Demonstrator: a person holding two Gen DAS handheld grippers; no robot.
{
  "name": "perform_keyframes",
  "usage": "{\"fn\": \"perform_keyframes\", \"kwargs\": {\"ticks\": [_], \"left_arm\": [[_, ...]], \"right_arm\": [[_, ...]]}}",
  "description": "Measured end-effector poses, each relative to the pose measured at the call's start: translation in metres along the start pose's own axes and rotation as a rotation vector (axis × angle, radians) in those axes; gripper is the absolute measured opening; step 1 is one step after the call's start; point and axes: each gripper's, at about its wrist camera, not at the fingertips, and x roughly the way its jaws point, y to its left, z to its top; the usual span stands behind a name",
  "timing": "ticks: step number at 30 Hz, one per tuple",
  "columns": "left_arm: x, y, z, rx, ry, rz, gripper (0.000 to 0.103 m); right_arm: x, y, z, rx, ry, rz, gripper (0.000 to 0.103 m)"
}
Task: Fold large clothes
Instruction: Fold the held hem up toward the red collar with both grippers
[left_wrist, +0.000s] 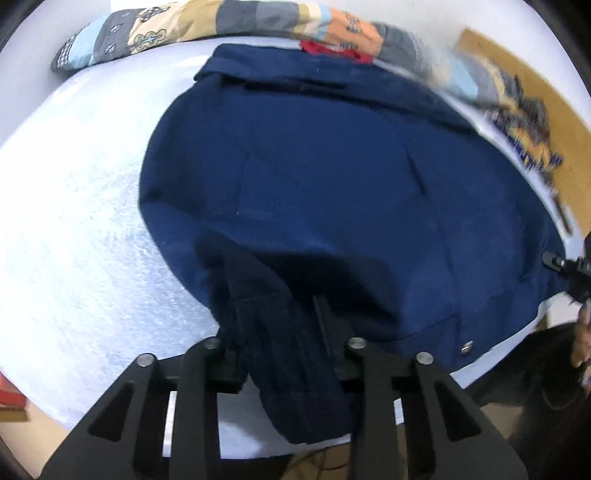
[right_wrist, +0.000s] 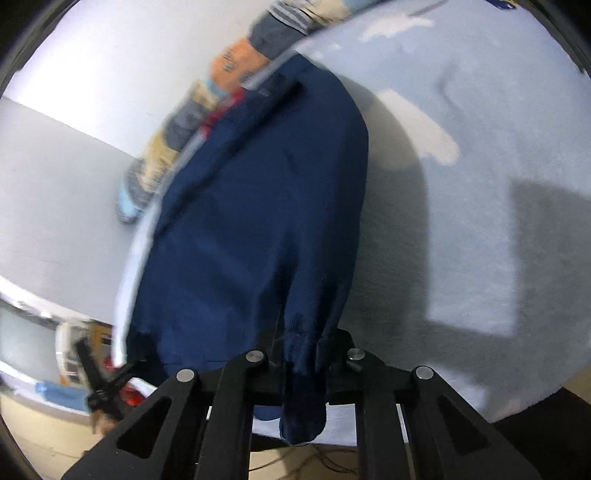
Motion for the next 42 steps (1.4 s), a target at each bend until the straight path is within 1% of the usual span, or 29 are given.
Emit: {"fn": "perform_keyframes", "kwargs": {"ticks": [3, 5, 7, 10, 14, 18, 22, 24, 27, 30, 33, 35, 38, 42], "left_arm": [[-0.017, 0.002, 0.000, -0.005, -0.063, -0.047, 0.022], [-0.031, -0.003, 0.001, 0.011, -0.113, -0.075, 0.021], [-0.042, -0.006, 0.002, 0.018, -0.154, -0.098, 0.020], [-0.048, 0.000, 0.003, -0.007, -0.174, -0.110, 0.019], [-0.057, 0.007, 0.000, -0.050, -0.175, -0.137, 0.019], [-0.073, 0.014, -0.006, -0.080, -0.184, -0.170, 0.019], [-0.085, 0.031, 0.001, -0.133, -0.205, -0.194, 0.019], [-0.089, 0.041, 0.009, -0.163, -0.217, -0.203, 0.019], [-0.095, 0.053, 0.026, -0.200, -0.235, -0.228, 0.019], [-0.103, 0.058, 0.052, -0.205, -0.258, -0.219, 0.019], [-0.111, 0.058, 0.084, -0.193, -0.283, -0.210, 0.019], [-0.112, 0.057, 0.113, -0.190, -0.293, -0.202, 0.019], [-0.108, 0.056, 0.150, -0.179, -0.304, -0.181, 0.019], [-0.090, 0.055, 0.207, -0.183, -0.301, -0.168, 0.019]], "right_arm": [[-0.017, 0.020, -0.001, -0.064, -0.066, 0.108, 0.012], [-0.024, 0.030, -0.001, -0.095, -0.087, 0.156, 0.012], [-0.030, 0.032, -0.003, -0.081, -0.100, 0.213, 0.012], [-0.040, 0.026, -0.007, -0.029, -0.120, 0.298, 0.012], [-0.052, 0.026, -0.010, -0.010, -0.135, 0.356, 0.012], [-0.064, 0.029, -0.015, -0.015, -0.133, 0.387, 0.012], [-0.072, 0.032, -0.014, -0.014, -0.133, 0.408, 0.012], [-0.074, 0.036, -0.007, -0.014, -0.135, 0.424, 0.012], [-0.081, 0.047, 0.012, -0.014, -0.150, 0.455, 0.012], [-0.089, 0.062, 0.035, -0.016, -0.171, 0.486, 0.012], [-0.093, 0.077, 0.063, -0.015, -0.193, 0.502, 0.012], [-0.093, 0.085, 0.084, -0.014, -0.203, 0.512, 0.012], [-0.088, 0.101, 0.124, -0.003, -0.226, 0.501, 0.012], [-0.070, 0.114, 0.177, 0.024, -0.250, 0.481, 0.012]]}}
